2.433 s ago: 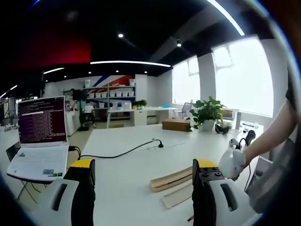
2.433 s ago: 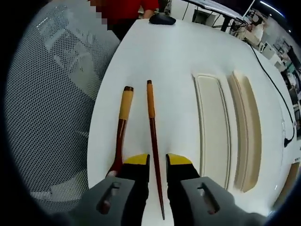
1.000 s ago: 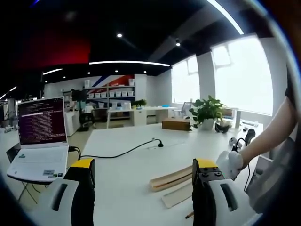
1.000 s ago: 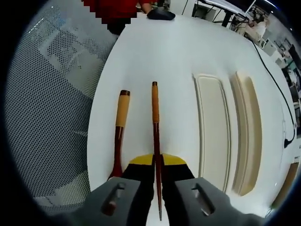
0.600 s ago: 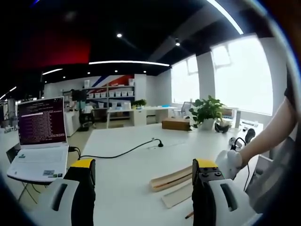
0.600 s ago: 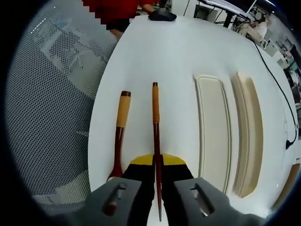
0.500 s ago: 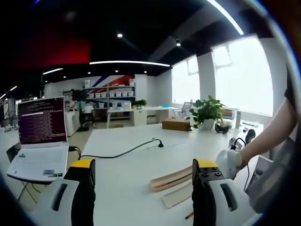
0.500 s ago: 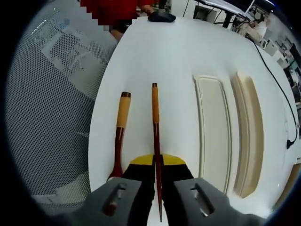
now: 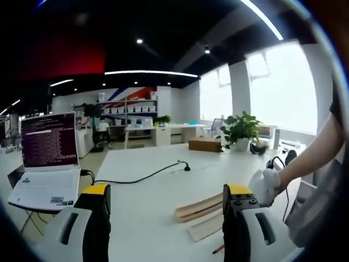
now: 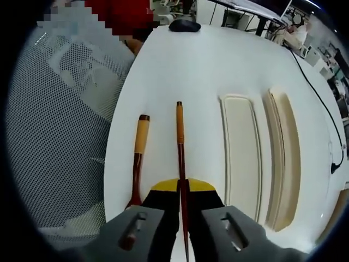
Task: Arrange the utensils inside the cutlery case until each visible utensil rests in its matching compartment.
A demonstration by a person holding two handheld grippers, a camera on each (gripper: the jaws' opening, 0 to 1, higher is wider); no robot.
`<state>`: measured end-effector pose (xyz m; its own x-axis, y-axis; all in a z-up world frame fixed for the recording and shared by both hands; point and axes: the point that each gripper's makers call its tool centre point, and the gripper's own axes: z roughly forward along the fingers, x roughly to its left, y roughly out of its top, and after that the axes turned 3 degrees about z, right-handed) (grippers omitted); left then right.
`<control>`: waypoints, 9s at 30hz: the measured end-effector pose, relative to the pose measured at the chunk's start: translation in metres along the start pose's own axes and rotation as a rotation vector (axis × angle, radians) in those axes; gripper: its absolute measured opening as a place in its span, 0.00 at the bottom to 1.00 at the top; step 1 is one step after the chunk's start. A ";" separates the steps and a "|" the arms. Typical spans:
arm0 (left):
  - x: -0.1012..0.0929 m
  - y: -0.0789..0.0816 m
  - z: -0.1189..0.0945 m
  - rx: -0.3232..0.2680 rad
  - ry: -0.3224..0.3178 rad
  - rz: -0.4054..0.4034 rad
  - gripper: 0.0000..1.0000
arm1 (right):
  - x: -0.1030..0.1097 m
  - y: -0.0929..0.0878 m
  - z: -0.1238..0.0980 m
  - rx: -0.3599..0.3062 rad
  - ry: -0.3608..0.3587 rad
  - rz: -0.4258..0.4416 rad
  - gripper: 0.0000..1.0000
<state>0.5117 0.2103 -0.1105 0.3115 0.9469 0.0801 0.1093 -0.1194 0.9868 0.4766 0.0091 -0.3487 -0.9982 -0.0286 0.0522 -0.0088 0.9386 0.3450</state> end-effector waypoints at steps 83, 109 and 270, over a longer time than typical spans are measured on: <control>-0.002 -0.007 0.003 0.028 -0.005 -0.043 0.87 | -0.135 0.033 -0.038 -0.143 -0.139 0.088 0.00; 0.003 -0.012 0.005 0.038 0.004 -0.040 0.87 | -0.157 0.032 -0.012 -0.102 -0.159 0.099 0.00; -0.008 -0.005 -0.002 0.007 -0.015 0.010 0.85 | -0.006 0.004 -0.134 -0.516 -0.357 0.431 0.22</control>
<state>0.5073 0.2041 -0.1162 0.3271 0.9409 0.0875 0.1125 -0.1307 0.9850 0.4907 -0.0330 -0.2221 -0.8664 0.4993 0.0055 0.3270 0.5590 0.7620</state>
